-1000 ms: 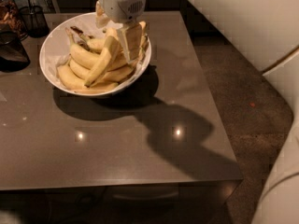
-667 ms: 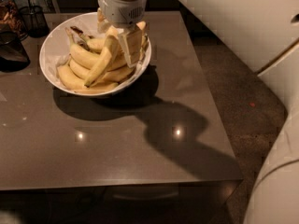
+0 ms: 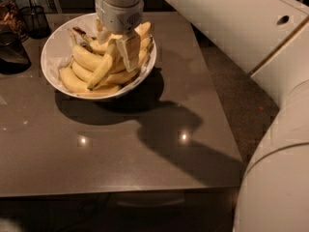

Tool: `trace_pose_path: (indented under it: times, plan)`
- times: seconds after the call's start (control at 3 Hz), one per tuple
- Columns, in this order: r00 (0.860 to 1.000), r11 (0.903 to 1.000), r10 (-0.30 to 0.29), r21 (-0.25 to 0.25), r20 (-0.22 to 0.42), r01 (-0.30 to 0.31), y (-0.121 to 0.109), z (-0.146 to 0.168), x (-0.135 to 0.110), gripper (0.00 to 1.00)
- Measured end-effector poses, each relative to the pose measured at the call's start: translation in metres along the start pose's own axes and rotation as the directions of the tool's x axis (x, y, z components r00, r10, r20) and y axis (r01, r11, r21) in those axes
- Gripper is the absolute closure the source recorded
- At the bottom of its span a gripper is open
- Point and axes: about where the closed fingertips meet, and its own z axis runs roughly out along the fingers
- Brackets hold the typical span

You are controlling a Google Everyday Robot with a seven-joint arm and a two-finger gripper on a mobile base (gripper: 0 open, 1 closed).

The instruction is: Pick banana from white bowl

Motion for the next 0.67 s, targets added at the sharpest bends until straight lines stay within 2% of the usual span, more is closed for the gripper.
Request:
trace_pose_path:
  times: [0.67]
  plan:
    - [0.998,0.9981,-0.061,-0.002,0.005,0.061,-0.0151,0.0076,-0.0077,0.31]
